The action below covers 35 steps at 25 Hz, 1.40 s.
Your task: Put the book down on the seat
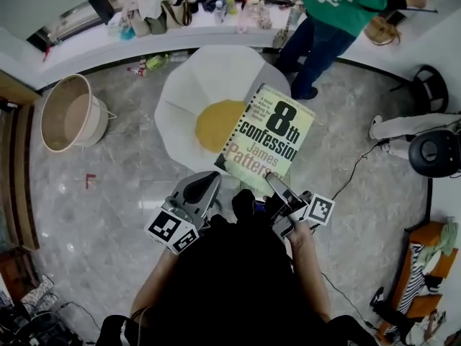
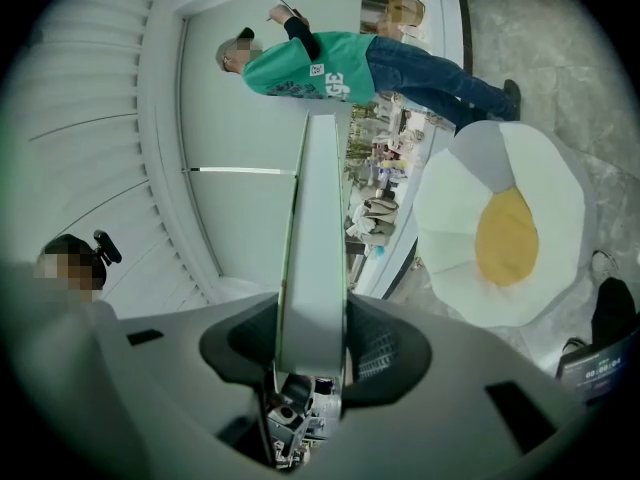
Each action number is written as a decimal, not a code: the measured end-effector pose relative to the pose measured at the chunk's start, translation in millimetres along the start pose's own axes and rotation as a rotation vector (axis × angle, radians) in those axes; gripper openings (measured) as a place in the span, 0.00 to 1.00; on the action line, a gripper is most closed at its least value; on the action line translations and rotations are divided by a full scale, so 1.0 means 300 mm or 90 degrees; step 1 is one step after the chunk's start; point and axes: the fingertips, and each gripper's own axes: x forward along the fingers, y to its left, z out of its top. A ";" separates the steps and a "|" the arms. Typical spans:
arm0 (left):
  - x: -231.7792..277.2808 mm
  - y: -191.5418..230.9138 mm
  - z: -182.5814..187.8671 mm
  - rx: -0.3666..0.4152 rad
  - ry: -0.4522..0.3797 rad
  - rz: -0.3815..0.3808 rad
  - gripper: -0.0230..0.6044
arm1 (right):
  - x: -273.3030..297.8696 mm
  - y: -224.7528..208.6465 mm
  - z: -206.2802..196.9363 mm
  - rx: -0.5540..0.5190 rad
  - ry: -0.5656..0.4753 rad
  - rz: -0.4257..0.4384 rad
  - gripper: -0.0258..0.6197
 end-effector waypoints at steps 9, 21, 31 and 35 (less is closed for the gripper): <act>0.049 -0.042 -0.002 0.011 -0.015 0.011 0.06 | -0.011 -0.004 0.018 -0.012 0.032 0.012 0.32; 0.100 -0.043 -0.047 0.001 -0.018 0.045 0.06 | -0.015 -0.071 0.044 -0.010 0.072 0.006 0.32; 0.134 -0.107 -0.025 -0.006 -0.008 0.074 0.06 | -0.053 -0.060 0.086 0.009 0.099 0.003 0.32; 0.106 -0.067 -0.021 -0.004 -0.005 0.066 0.06 | -0.015 -0.053 0.054 0.006 0.091 0.001 0.32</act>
